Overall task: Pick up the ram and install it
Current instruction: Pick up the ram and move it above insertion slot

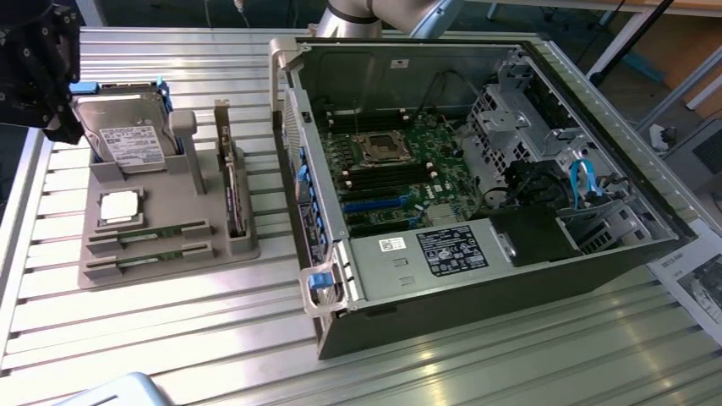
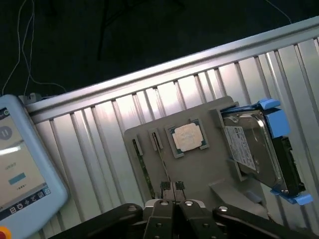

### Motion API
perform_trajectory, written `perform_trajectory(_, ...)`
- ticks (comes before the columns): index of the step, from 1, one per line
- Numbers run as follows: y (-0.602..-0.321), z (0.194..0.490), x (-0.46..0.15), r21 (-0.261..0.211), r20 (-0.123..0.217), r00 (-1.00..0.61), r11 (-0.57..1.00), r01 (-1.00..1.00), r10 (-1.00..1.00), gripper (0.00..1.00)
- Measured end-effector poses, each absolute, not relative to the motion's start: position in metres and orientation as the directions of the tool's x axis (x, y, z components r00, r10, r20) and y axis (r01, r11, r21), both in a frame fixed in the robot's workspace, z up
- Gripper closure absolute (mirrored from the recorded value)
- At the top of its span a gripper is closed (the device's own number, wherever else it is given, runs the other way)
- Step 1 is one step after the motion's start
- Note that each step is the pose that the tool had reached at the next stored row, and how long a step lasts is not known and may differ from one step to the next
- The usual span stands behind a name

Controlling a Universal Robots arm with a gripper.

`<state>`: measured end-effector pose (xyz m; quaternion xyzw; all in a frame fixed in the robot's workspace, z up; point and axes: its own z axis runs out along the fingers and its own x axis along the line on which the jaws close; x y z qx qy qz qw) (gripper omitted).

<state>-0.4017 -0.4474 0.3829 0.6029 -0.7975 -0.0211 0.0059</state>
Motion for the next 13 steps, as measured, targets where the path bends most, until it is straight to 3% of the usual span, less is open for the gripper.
perform_trajectory(6, -0.4474, 0.3813, -0.4017, 0.04, -0.014, -0.125, 0.124, -0.991, -0.992, 0.9)
perform_trajectory(13, -0.4473, 0.3812, -0.4017, 0.04, -0.012, -0.112, 0.112, -0.993, -0.994, 0.9)
